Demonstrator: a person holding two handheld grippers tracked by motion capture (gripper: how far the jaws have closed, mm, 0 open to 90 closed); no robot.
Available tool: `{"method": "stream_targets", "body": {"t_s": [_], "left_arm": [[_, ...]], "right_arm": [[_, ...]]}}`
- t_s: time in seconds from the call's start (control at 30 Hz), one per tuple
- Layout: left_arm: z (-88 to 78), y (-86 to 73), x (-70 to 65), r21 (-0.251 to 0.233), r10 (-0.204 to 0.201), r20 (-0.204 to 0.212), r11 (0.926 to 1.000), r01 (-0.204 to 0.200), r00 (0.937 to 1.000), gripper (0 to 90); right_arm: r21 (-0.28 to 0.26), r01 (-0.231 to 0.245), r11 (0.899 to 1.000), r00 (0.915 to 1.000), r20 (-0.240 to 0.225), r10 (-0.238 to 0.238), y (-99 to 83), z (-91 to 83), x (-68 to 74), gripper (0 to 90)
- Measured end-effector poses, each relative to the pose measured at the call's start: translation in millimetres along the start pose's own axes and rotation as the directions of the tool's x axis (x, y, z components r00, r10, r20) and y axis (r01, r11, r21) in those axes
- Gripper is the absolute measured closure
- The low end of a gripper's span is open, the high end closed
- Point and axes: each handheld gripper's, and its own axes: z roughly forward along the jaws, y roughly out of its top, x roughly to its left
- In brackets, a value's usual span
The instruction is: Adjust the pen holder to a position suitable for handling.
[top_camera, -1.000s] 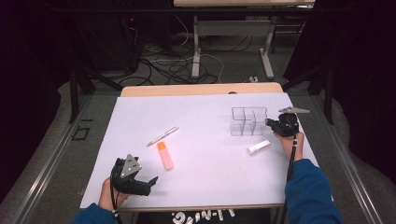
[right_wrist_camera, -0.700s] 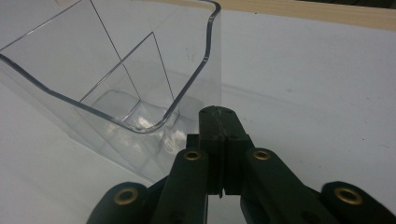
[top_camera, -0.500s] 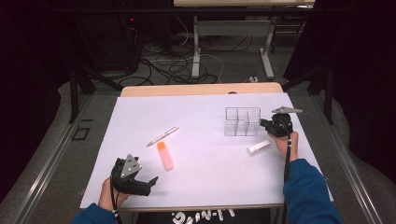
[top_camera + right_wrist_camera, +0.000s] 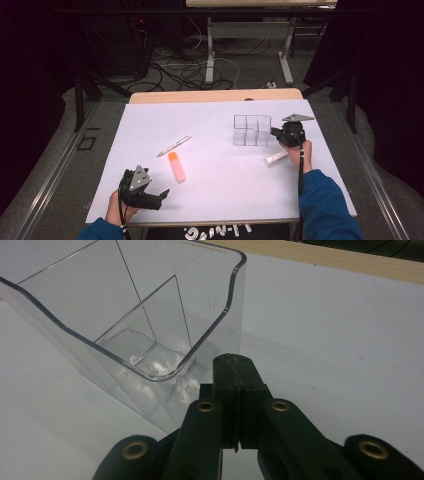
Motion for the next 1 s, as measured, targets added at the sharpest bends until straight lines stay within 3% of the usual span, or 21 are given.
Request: {"method": "stream_targets", "body": {"t_s": [0.27,0.37,1.0], "left_arm": [[0.9,0.1,0.2,0.002,0.007,-0.003,1.0000,-0.007,1.0000,0.2],[1.3,0.3,0.2,0.001,0.009,-0.003,1.0000,-0.009,1.0000,0.2],[1.4,0.4,0.3,0.001,0.011,-0.002,0.9999,-0.011,0.9999,0.2]], "right_arm": [[0.005,-0.020,1.000,0.9997,0.016,0.020,0.9,10.5,0.2,90.0],[0.002,0.006,1.000,0.9999,0.014,-0.006,2.3,13.0,3.0,90.0],[-0.006,0.029,1.000,0.9989,-0.036,-0.029,17.0,33.4,40.4,90.0]]}}
